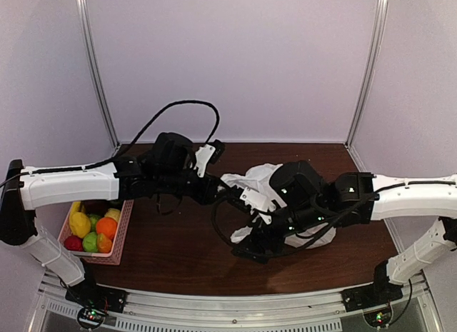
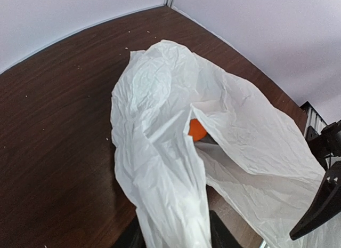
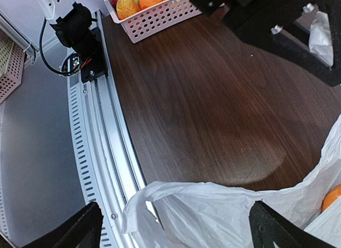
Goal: Untie the knot of the plastic bag and take out the fruit
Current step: Open the bag opening for the takeout bag.
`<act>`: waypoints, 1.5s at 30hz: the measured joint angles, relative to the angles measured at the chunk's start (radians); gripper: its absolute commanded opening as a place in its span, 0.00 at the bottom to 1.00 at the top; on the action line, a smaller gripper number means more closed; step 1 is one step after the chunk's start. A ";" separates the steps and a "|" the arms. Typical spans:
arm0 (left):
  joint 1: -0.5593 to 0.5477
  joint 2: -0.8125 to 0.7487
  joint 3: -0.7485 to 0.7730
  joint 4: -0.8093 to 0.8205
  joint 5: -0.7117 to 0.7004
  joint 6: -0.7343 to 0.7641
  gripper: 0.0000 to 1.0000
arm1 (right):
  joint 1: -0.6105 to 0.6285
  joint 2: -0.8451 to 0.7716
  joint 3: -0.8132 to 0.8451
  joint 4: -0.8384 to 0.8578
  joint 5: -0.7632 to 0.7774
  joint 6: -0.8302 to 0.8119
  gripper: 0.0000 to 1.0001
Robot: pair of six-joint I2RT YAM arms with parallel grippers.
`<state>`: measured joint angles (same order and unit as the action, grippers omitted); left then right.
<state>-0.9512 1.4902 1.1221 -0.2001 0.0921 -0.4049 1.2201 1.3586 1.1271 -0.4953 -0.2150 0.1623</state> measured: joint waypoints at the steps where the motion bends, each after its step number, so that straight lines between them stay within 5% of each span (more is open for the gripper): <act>1: 0.000 0.000 0.000 0.001 -0.001 0.003 0.29 | 0.005 0.004 0.000 -0.007 0.000 0.000 0.97; 5: 0.000 0.000 0.000 0.003 -0.004 0.005 0.15 | 0.012 0.008 0.000 -0.020 0.004 -0.004 0.86; 11: 0.000 0.000 0.002 0.008 -0.012 0.001 0.01 | 0.014 0.008 0.000 -0.034 0.053 -0.021 0.09; 13: 0.000 0.004 0.015 0.003 -0.024 0.000 0.00 | 0.014 0.006 0.000 -0.034 0.056 -0.023 0.00; 21: 0.058 0.032 0.111 0.021 -0.066 -0.025 0.00 | 0.072 -0.069 -0.043 -0.016 0.019 0.050 0.00; 29: 0.181 0.081 0.108 0.079 0.021 -0.047 0.00 | 0.133 -0.092 -0.324 0.101 -0.027 0.200 0.02; 37: 0.188 0.087 0.100 0.087 0.087 -0.023 0.00 | 0.142 -0.113 -0.225 0.080 -0.007 0.230 0.66; 45: 0.191 0.084 0.089 0.094 0.138 -0.004 0.00 | 0.139 -0.233 0.000 0.006 0.187 0.210 0.90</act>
<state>-0.7601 1.5742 1.2114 -0.1062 0.2298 -0.4088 1.3594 1.1255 1.1275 -0.4896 -0.0277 0.3721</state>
